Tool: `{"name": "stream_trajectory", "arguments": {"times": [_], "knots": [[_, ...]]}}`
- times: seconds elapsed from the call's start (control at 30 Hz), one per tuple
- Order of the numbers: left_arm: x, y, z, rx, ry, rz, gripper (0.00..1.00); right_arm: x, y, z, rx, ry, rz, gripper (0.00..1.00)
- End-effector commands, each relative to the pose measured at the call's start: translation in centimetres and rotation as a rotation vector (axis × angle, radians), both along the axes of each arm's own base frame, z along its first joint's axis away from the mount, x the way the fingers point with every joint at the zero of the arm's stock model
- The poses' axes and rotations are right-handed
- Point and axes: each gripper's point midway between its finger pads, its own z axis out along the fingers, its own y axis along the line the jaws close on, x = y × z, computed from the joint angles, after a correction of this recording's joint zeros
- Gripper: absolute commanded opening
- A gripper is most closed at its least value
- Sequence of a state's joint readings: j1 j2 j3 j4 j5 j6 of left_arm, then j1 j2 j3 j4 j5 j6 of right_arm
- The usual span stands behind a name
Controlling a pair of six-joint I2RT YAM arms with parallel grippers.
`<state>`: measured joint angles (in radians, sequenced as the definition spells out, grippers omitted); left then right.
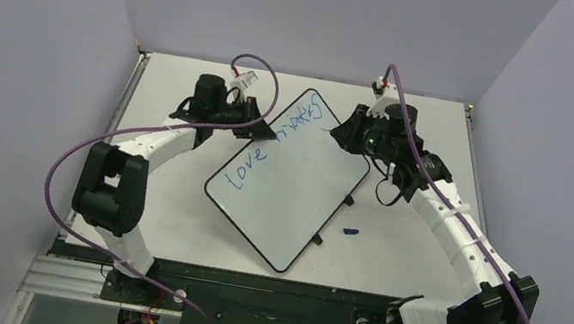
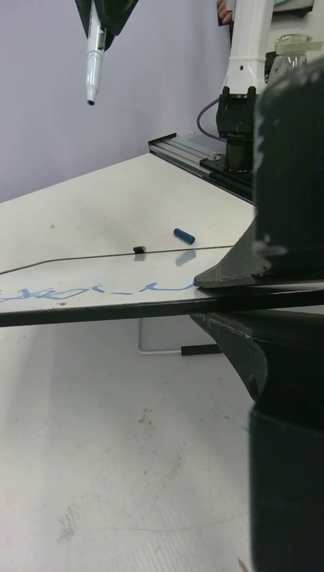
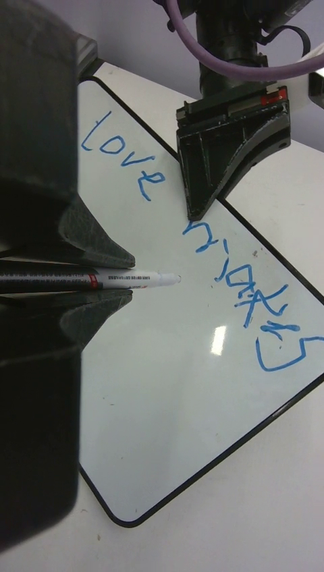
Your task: Write a sentence on the whiteboard
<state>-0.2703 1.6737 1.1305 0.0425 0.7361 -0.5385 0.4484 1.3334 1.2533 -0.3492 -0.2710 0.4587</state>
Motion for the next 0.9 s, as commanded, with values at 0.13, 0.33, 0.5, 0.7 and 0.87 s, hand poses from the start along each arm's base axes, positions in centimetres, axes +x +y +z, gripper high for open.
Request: {"name": "stream_trajectory", "arguments": {"times": [0.13, 0.33, 0.5, 0.7, 0.87], "knots": [[1.3, -3.8, 0.7, 0.007, -0.037, -0.180, 0.03, -1.1, -1.6, 1.9, 0.009, -0.064, -0.026, 0.00], [2.1, -5.1, 0.5, 0.025, -0.024, -0.223, 0.00, -2.0, -2.2, 1.6, -0.002, -0.059, -0.030, 0.00], [1.9, -5.3, 1.0, 0.039, -0.033, -0.241, 0.00, -3.1, -2.6, 0.7, -0.017, -0.053, -0.026, 0.00], [1.7, -5.0, 1.4, 0.066, -0.055, -0.241, 0.00, -4.6, -2.8, 0.4, -0.041, -0.069, -0.024, 0.00], [1.4, -4.6, 1.7, 0.078, -0.081, -0.227, 0.00, -6.5, -2.5, 0.3, -0.085, -0.102, -0.011, 0.00]]}}
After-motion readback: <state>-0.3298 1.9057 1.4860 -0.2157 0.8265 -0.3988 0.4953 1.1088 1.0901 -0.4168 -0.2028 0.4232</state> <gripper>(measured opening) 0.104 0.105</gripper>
